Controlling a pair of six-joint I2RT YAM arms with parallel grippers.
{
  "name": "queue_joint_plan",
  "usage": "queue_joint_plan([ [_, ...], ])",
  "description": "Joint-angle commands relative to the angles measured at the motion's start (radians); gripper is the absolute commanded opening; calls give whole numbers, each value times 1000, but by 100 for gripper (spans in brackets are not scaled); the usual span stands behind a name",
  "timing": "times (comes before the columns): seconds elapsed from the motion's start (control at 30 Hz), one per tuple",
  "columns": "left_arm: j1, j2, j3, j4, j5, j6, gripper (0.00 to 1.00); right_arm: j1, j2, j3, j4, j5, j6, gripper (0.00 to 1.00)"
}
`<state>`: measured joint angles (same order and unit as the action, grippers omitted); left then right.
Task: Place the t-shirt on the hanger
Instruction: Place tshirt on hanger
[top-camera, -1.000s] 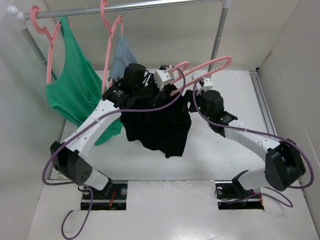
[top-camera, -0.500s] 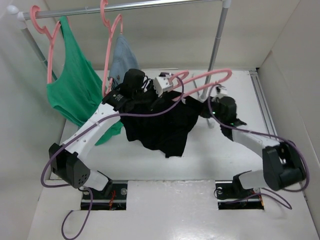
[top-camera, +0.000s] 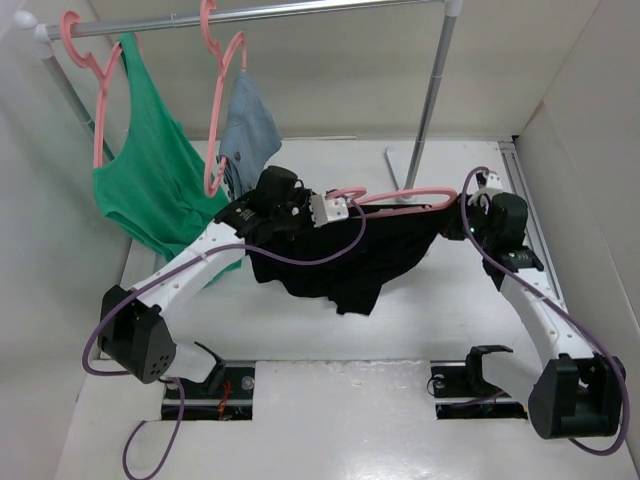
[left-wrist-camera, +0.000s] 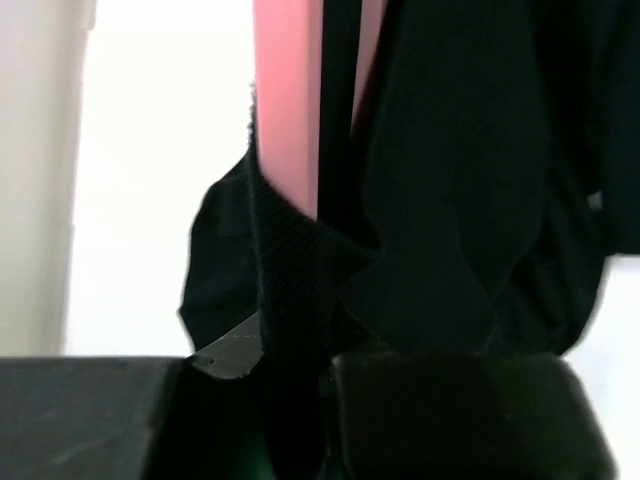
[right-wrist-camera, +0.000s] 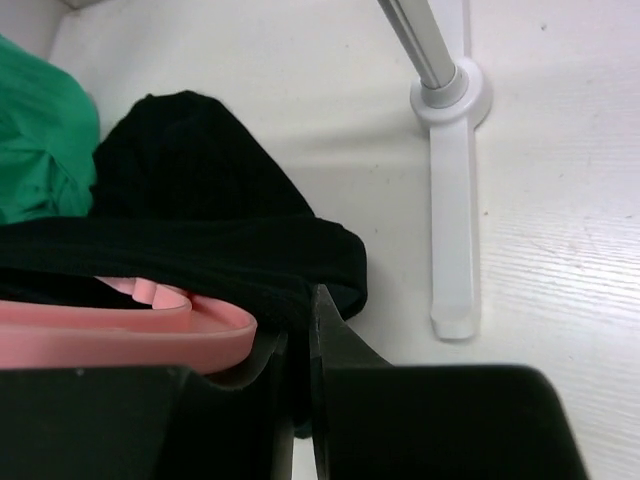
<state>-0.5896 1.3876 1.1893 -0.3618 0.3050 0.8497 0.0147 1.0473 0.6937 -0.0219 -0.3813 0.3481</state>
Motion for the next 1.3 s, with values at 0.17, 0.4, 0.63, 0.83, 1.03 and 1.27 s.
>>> queue_joint_plan([
  [0.17, 40, -42, -62, -26, -254, 166, 0, -82, -13, 240, -288, 329, -239, 0],
  [0.4, 50, -52, -80, -54, -233, 195, 0, -142, 0, 277, -299, 207, -291, 0],
  [0.63, 105, -32, -80, -54, -256, 261, 0, -154, 63, 447, -465, 274, -423, 0],
  [0.83, 116, -42, -80, -81, -167, 304, 0, -154, 72, 552, -460, 178, -510, 0],
  [1.03, 91, -22, -80, -81, -233, 285, 0, -154, 63, 618, -430, 30, -600, 0],
  [1.27, 57, 76, -21, -106, -314, 241, 0, 109, 143, 713, -604, 226, -722, 0],
])
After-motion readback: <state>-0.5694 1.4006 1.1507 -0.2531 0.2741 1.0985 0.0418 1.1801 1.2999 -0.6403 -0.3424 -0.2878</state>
